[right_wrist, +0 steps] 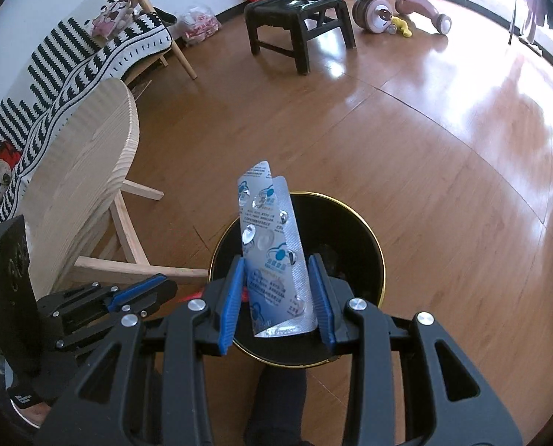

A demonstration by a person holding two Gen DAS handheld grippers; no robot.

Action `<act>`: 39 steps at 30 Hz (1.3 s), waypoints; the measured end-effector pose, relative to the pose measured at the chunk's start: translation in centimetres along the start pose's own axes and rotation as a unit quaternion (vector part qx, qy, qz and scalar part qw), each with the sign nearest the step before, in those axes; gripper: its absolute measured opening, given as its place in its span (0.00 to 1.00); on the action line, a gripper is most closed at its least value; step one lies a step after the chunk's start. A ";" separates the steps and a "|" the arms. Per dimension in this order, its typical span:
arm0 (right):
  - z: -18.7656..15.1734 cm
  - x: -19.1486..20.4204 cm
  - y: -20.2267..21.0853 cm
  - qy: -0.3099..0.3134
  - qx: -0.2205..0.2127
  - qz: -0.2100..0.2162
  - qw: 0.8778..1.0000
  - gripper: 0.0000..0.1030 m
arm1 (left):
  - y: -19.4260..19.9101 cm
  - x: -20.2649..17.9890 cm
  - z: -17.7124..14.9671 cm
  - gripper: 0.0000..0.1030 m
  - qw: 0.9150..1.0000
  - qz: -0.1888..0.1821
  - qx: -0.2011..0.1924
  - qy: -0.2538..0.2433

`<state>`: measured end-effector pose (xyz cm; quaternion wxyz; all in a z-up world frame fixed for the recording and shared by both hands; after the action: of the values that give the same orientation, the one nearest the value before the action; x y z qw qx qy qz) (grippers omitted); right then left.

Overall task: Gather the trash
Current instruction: 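Carry the red strip and blister pack over the black bin and open both tools, then move both open tools back over the table toward the remaining trash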

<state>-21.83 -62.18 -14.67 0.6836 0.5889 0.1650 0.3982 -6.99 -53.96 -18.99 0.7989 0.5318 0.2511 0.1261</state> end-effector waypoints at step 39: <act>3.1 7.3 2.3 0.043 -0.056 -0.001 0.998 0.82 | 7.7 4.8 -1.5 0.75 0.995 0.062 -0.060 0.046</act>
<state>-15.86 -58.93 -9.93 0.7080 0.5322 0.1723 0.4311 -3.23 -47.40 -13.69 0.8076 0.4908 0.2464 0.2148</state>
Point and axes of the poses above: each gripper's, at about its wrist camera, not at the fingertips, and y roughly against the way its jaws point, x to its left, z to its top, the point moved 7 cm from there along -y, roughly the way its jaws point, and after that the axes turned 9 degrees about x, right-handed, at the moved point
